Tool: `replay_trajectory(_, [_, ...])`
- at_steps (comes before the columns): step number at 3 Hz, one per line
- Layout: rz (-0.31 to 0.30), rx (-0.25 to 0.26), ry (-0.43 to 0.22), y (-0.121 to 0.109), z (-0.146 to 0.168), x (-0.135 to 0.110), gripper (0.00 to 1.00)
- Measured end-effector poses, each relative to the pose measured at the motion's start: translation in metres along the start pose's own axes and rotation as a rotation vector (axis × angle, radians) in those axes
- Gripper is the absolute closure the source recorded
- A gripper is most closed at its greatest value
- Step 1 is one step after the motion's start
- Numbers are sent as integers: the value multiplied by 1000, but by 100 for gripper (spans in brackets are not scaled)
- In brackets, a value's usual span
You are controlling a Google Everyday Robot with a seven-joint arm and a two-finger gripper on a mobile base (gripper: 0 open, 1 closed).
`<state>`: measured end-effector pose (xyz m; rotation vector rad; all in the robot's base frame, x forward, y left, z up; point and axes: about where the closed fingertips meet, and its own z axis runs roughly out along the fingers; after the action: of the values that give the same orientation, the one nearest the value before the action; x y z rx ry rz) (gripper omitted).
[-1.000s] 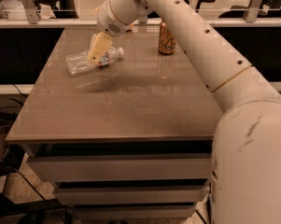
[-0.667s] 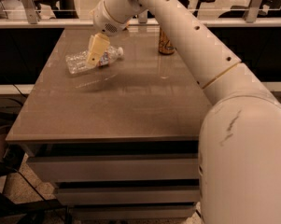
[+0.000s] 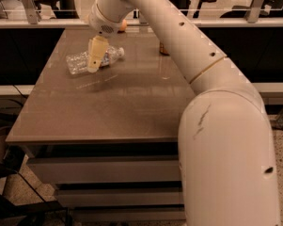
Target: Place water bottle upright
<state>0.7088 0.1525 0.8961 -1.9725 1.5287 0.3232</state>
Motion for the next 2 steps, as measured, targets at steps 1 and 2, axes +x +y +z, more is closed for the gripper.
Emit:
replay_trajectory(1, [-18, -40, 61, 1, 7, 8, 0])
replay_trajectory(2, [-35, -77, 112, 2, 17, 14, 0])
